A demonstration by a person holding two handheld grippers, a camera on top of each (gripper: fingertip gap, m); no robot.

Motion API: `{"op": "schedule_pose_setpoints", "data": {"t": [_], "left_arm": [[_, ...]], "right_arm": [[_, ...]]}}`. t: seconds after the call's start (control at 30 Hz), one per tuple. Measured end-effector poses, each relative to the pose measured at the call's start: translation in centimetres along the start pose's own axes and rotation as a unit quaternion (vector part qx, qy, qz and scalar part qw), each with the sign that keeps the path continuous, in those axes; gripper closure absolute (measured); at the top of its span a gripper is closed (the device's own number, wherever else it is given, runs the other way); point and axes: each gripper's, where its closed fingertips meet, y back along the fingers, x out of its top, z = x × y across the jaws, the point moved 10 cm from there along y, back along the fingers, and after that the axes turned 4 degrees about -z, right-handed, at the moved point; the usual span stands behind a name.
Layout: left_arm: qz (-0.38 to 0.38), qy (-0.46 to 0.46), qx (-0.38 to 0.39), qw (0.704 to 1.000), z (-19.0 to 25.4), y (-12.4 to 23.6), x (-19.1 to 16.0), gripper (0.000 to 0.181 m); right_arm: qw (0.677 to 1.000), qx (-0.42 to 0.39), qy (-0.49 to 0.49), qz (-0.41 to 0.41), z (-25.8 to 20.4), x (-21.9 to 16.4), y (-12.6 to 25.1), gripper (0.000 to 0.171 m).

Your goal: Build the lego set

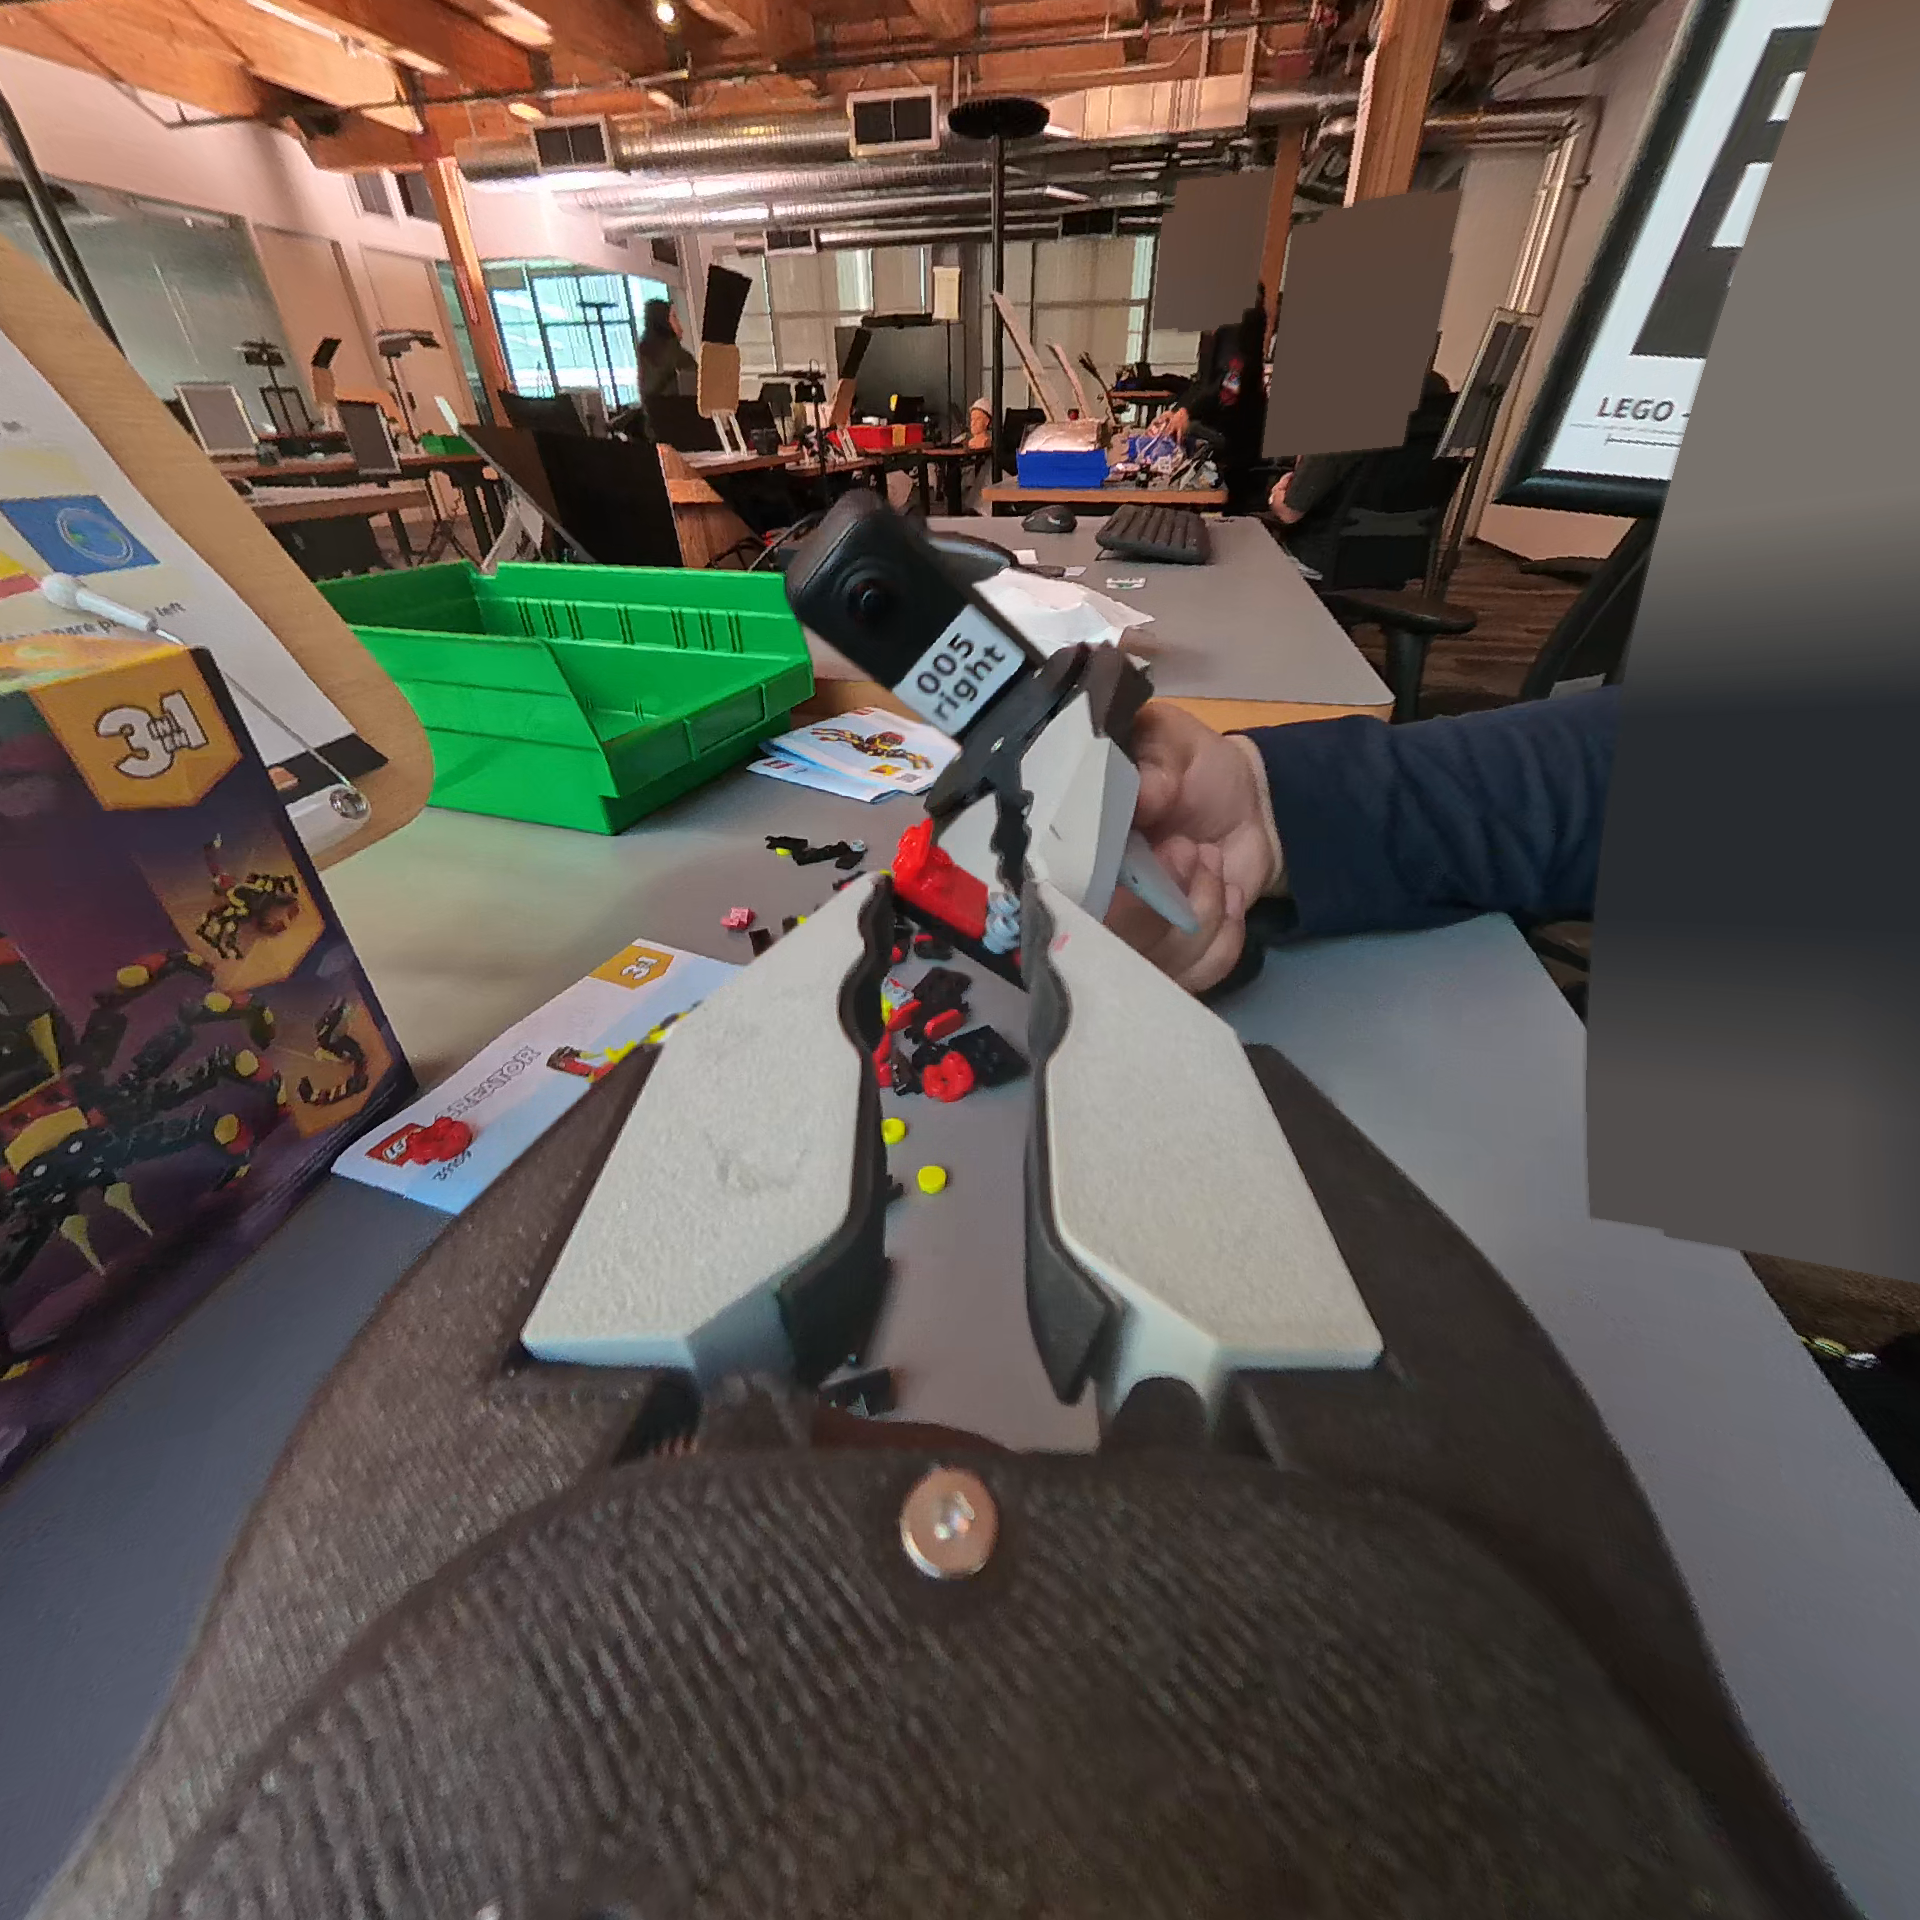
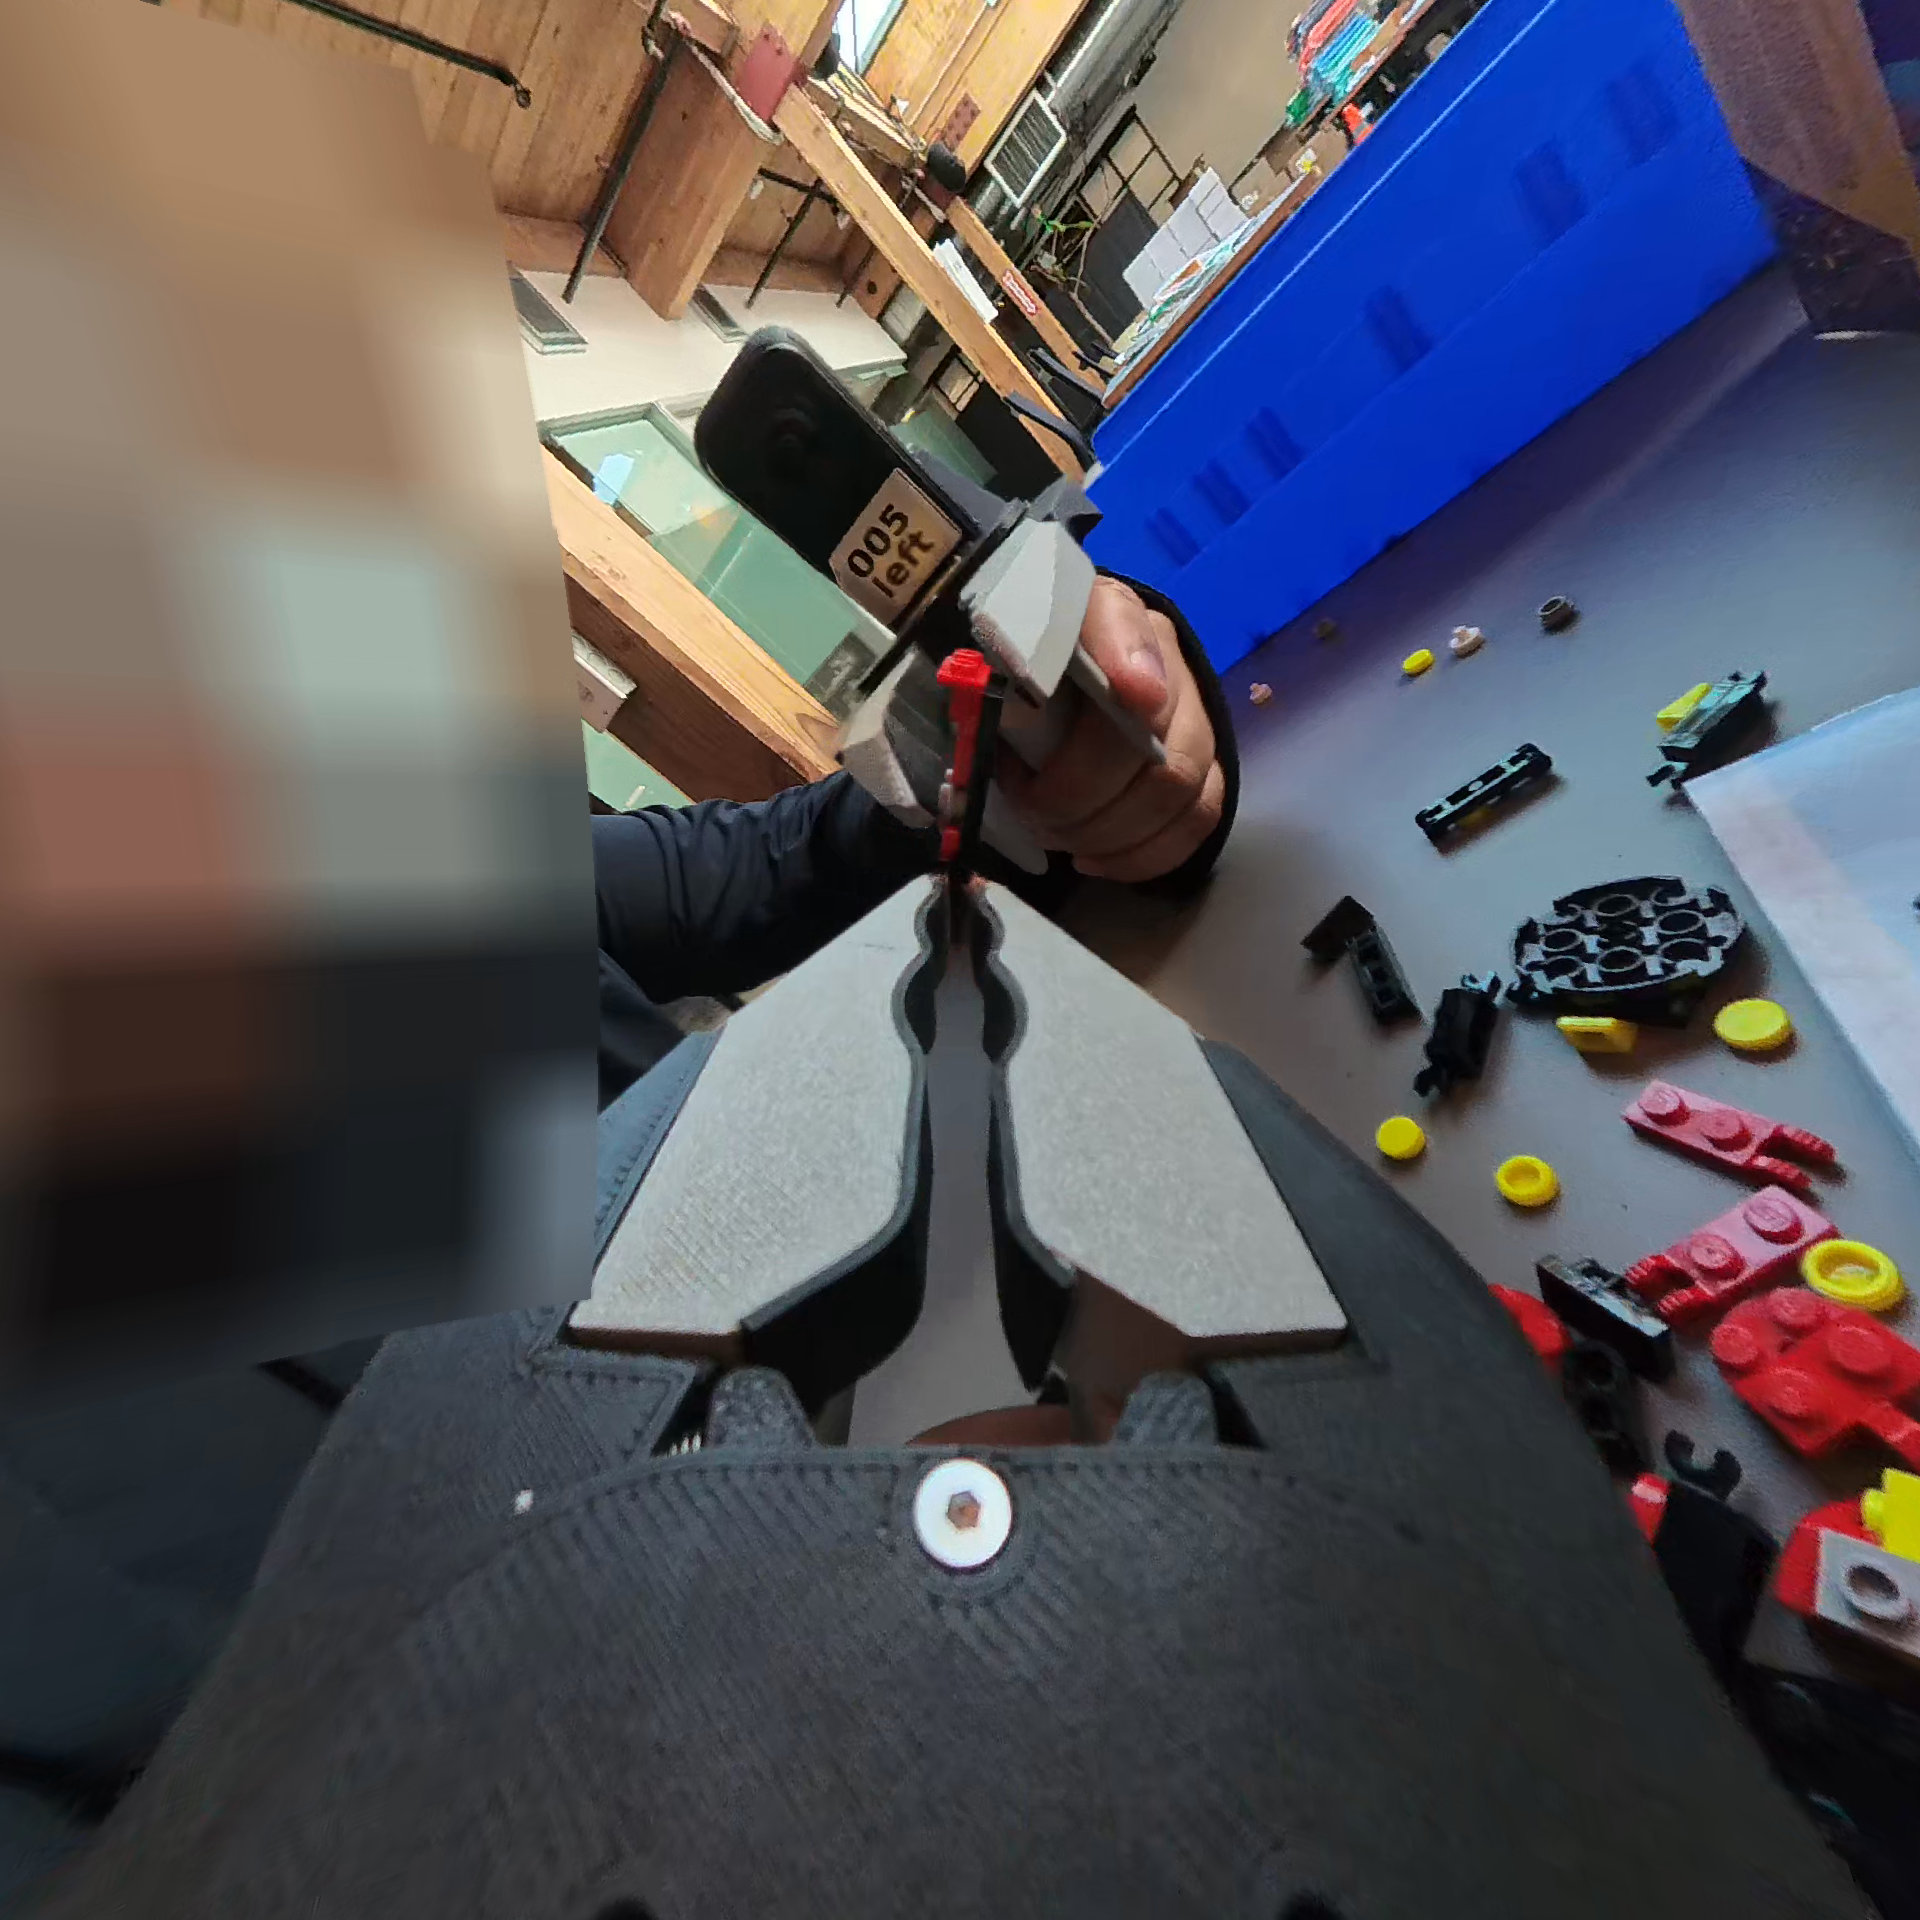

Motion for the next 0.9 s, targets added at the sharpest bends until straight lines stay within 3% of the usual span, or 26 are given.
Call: {"op": "schedule_pose_setpoints", "data": {"t": [0.03, 0.2, 0.3, 0.47, 0.6, 0.73, 0.9], "left_arm": [[-0.006, 0.004, 0.002, 1.000, -0.1, 0.0, 0.0, 0.160], [-0.018, 0.040, 0.003, 0.999, -0.7, 0.1, -0.1, 0.162], [-0.012, 0.051, -0.002, 0.999, -0.9, 0.3, -0.1, 0.174], [-0.017, 0.043, -0.002, 0.999, -0.7, 0.1, -0.1, 0.175], [-0.016, 0.044, -0.003, 0.999, -0.8, 0.2, -0.1, 0.175], [-0.010, 0.047, -0.008, 0.999, -0.8, 0.2, -0.1, 0.175], [0.000, 0.045, -0.015, 0.999, -0.6, 0.2, 0.0, 0.175]], "right_arm": [[1.000, -0.014, 0.011, -0.003, -0.1, 0.1, 0.1, 0.171], [0.992, -0.085, 0.092, -0.022, -1.2, 0.4, -0.1, 0.160], [0.987, -0.115, 0.109, -0.038, -1.1, 0.2, -0.6, 0.150], [0.977, -0.158, 0.139, -0.033, -0.8, 0.3, -0.5, 0.167], [0.958, -0.205, 0.199, -0.010, -1.5, 0.9, -0.2, 0.159], [0.933, -0.236, 0.273, -0.014, -2.6, 0.8, -0.6, 0.166], [0.924, -0.243, 0.292, -0.033, -2.7, 0.4, -1.4, 0.167]]}}
